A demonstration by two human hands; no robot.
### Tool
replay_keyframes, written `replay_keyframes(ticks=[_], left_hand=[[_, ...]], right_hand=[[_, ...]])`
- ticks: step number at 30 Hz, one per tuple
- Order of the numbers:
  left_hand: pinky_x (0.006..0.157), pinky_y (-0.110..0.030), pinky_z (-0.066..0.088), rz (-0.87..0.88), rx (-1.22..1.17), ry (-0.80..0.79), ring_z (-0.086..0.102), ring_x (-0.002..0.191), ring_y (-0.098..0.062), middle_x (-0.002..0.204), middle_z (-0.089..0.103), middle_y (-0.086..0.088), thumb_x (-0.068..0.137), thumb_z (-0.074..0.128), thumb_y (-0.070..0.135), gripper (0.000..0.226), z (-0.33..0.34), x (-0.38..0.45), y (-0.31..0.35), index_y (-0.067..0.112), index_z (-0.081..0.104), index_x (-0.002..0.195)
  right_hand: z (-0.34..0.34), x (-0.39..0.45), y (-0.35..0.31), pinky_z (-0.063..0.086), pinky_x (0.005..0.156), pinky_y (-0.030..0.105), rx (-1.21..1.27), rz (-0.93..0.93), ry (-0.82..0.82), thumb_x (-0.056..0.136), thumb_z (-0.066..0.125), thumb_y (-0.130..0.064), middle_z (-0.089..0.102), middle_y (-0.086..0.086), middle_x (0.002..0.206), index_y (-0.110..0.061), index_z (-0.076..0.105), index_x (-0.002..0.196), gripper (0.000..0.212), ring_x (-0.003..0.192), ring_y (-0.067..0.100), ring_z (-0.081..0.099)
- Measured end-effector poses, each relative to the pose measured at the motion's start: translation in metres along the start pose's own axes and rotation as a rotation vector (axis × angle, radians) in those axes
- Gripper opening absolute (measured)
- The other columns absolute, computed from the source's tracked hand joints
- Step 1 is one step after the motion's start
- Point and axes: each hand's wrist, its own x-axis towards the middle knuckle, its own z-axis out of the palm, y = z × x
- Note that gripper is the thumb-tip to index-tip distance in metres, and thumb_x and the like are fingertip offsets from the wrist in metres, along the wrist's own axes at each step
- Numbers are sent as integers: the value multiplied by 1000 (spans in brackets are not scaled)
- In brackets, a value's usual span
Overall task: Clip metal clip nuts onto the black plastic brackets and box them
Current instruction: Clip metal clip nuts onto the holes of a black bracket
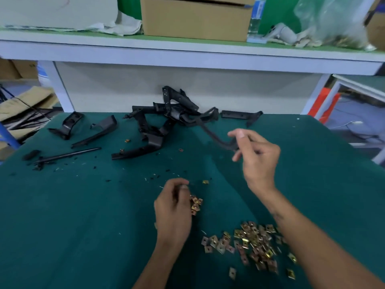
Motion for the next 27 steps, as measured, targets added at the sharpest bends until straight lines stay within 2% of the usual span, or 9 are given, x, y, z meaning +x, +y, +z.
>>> replay_keyframes(ticks=[3,6,9,13,17,19,21,23,27], left_hand=[[59,-37,47,41,-237,170,54,67,-17,77,58,5,103,46,22,16,-5,-4,5,24,62,104],[63,-35,53,94,-470,154,59,74,-26,84,59,-6,102,43,24,20,-12,-5,10,15,57,110],[74,-39,59,-224,-698,-221,67,92,-37,99,68,-17,98,49,47,47,-13,-9,19,6,62,117],[101,-41,49,-438,-487,-905,58,129,-33,139,61,-21,77,74,65,92,-24,-9,23,9,49,146],[77,-34,55,-296,-291,-1130,66,103,-36,124,67,-24,86,78,37,66,-25,-15,25,6,56,139],[59,-28,49,-178,-187,-1013,65,76,-26,96,70,-18,90,75,29,35,-21,-21,27,3,66,112],[55,-25,40,-29,-60,-844,50,62,-15,72,55,-7,91,72,31,37,-16,-24,24,-4,59,88],[51,-26,35,102,27,-654,40,57,-14,65,42,-3,93,64,37,43,-11,-26,21,-1,52,77],[43,-33,37,-15,-188,-348,38,43,-23,57,39,-14,97,51,50,47,-4,-29,25,16,43,66]], right_hand=[[-38,-19,-26,46,55,30,231,85,84,90,74,-22,77,11,75,-13,61,45,47,56,34,63],[-64,-35,-37,46,65,42,330,121,-3,78,75,-9,73,17,67,4,45,43,48,64,32,68],[-72,-55,-42,50,69,32,380,114,-145,68,67,5,70,18,63,0,34,40,44,60,26,68],[-73,-74,-39,49,66,31,307,103,-278,67,59,15,74,17,69,-7,30,41,45,65,27,71],[-69,-78,-41,50,63,38,223,58,-413,83,65,10,79,13,94,-14,34,50,52,83,32,75],[-68,-82,-41,49,63,34,214,7,-491,94,65,3,78,13,109,-16,39,55,51,88,25,76],[-70,-82,-38,54,76,25,201,-34,-549,101,61,-5,73,14,123,-8,54,61,40,99,15,74],[-79,-77,-30,59,89,36,129,-3,-554,103,58,-9,69,10,132,2,75,87,25,115,22,70],[-108,-68,-13,58,79,46,-399,106,-614,96,68,-15,74,-13,95,-19,79,87,15,91,12,70]])
